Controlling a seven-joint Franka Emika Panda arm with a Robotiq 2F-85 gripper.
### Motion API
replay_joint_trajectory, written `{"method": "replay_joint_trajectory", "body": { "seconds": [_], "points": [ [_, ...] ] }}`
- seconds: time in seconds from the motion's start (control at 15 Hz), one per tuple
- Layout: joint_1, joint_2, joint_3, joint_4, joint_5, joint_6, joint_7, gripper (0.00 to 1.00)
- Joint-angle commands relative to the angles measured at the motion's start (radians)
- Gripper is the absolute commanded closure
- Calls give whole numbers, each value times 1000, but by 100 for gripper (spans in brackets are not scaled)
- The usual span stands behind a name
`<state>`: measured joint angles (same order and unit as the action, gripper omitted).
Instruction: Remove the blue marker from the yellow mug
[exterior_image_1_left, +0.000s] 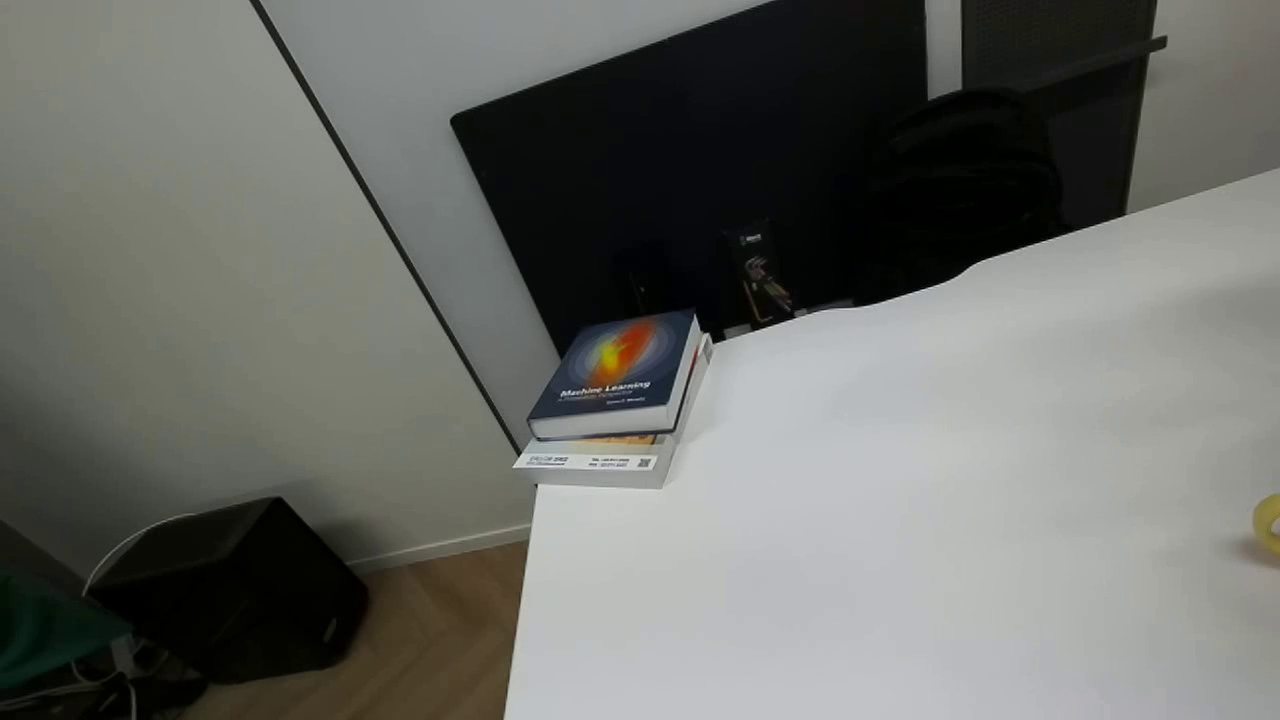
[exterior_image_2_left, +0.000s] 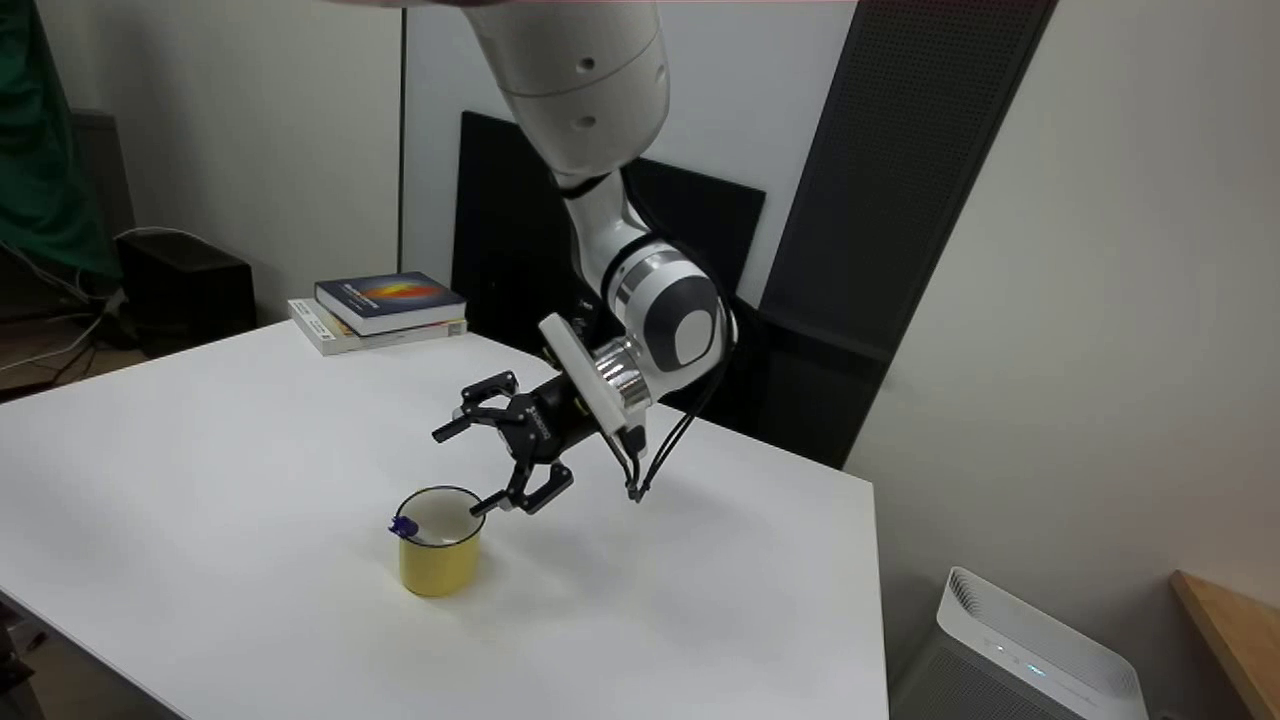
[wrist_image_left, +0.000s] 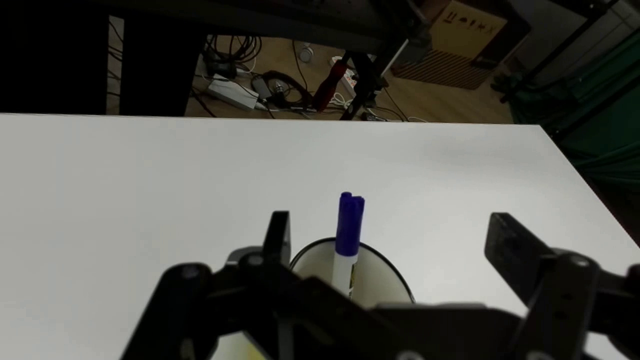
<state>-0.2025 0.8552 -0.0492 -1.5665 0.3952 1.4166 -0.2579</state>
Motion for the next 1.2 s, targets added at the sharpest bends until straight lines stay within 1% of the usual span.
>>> {"method": "replay_joint_trajectory", "body": {
  "seconds": [0.0, 0.4, 1.13],
  "points": [
    [-19, 65, 21, 83, -3, -53, 37, 0],
    [-19, 124, 29, 129, -1, -83, 36, 0],
    [-5, 188, 46, 169, -6, -80, 52, 0]
  ]
}}
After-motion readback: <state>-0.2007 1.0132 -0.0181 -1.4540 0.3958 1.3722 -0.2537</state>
